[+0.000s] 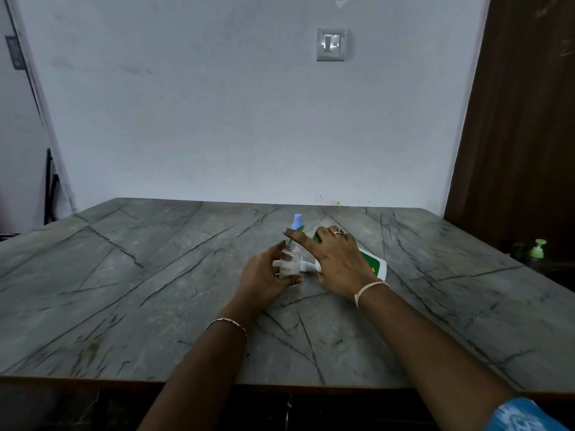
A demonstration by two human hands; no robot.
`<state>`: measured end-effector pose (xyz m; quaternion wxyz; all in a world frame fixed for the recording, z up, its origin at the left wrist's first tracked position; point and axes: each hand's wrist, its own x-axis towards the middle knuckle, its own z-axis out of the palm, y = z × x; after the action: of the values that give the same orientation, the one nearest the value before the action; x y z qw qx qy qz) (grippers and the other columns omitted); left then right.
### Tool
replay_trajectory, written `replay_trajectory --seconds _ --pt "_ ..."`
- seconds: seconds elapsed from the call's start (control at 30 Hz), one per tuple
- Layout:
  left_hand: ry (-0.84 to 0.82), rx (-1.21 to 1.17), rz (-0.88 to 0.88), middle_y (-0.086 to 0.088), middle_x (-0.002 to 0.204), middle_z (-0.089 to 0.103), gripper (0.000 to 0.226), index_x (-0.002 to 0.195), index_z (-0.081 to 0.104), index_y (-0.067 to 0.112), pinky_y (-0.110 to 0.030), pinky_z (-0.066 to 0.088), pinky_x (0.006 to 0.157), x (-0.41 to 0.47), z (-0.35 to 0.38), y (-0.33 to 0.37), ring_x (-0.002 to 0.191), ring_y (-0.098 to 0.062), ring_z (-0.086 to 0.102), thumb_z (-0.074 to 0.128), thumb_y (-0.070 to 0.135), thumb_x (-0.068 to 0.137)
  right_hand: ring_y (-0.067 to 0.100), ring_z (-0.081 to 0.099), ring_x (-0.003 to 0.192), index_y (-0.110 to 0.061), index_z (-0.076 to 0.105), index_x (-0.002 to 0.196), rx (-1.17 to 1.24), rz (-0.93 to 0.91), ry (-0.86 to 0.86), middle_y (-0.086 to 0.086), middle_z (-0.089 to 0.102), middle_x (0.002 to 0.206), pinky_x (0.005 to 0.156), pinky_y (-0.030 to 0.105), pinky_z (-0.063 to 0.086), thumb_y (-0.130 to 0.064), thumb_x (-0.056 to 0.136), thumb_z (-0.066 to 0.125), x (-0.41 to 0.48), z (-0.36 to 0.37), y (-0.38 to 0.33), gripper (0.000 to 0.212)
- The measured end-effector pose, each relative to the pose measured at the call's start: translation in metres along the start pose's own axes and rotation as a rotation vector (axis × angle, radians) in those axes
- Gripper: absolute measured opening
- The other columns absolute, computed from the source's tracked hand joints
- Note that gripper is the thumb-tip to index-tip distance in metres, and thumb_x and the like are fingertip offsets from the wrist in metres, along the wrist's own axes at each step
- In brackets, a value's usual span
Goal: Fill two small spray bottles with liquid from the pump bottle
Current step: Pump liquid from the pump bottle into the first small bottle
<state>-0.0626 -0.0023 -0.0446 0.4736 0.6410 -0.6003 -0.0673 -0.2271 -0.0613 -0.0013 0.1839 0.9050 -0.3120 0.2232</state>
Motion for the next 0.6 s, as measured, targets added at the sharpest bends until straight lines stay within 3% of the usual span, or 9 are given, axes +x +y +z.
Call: replay_trajectory --seconds 0.23,0.6 --pt "-0.003 -0.005 0.011 0.001 0.118 0.065 0.086 0.140 0.042 0.021 -0.033 0.054 0.090 -0.0009 -0.0007 0.0020 0.102 -0.013 0.063 0.085 0.029 0.065 0.027 0.044 0.114 -0.035 0.026 0.143 0.028 0.037 0.011 0.004 0.049 0.120 0.090 0.041 0.038 -0.021 0.078 0.064 0.0058 0.0040 -0.0021 0.077" --pt "0.009 -0.013 0.023 0.003 0.112 0.066 0.084 0.138 0.045 0.023 -0.028 0.055 0.085 -0.0022 -0.0011 0.0031 0.096 -0.012 0.064 0.086 0.029 0.064 0.026 0.044 0.114 -0.039 0.016 0.146 0.027 0.012 -0.028 0.005 0.048 0.120 0.091 0.041 0.040 -0.024 0.079 0.064 0.0024 0.0022 0.0026 0.084"
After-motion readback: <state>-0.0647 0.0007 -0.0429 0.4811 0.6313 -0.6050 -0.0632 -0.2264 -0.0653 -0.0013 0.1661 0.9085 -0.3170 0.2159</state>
